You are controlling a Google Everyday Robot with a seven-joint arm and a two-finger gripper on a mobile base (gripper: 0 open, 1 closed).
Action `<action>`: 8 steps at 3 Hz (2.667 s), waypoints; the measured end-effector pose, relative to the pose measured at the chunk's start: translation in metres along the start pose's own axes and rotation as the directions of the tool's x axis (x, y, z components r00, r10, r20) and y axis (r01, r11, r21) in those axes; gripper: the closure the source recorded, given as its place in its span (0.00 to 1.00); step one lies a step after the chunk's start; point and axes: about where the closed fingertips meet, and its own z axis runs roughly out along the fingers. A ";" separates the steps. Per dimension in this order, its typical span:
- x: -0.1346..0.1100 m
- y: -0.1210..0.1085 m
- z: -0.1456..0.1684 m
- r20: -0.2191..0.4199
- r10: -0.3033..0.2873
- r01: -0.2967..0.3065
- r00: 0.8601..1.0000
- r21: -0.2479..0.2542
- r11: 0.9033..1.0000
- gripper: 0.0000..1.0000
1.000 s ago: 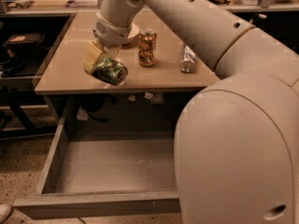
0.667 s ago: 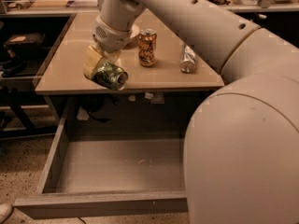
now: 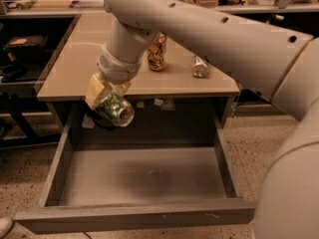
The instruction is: Place green can into top drawer
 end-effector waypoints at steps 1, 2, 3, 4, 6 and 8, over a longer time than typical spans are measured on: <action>0.022 0.001 0.040 -0.016 0.087 -0.088 0.996 -0.073 0.993 1.00; 0.023 0.001 0.043 -0.017 0.091 -0.092 0.996 -0.077 0.993 1.00; 0.037 0.003 0.071 -0.026 0.138 -0.140 0.990 -0.117 0.983 1.00; 0.062 -0.005 0.109 -0.025 0.244 -0.245 0.969 -0.132 0.960 1.00; 0.104 -0.030 0.162 -0.035 0.407 -0.408 0.913 -0.115 0.906 1.00; 0.111 -0.067 0.196 -0.028 0.487 -0.488 0.873 -0.086 0.869 1.00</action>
Offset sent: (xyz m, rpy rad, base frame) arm -0.0150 0.0041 -0.0345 0.0357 0.0765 -0.0459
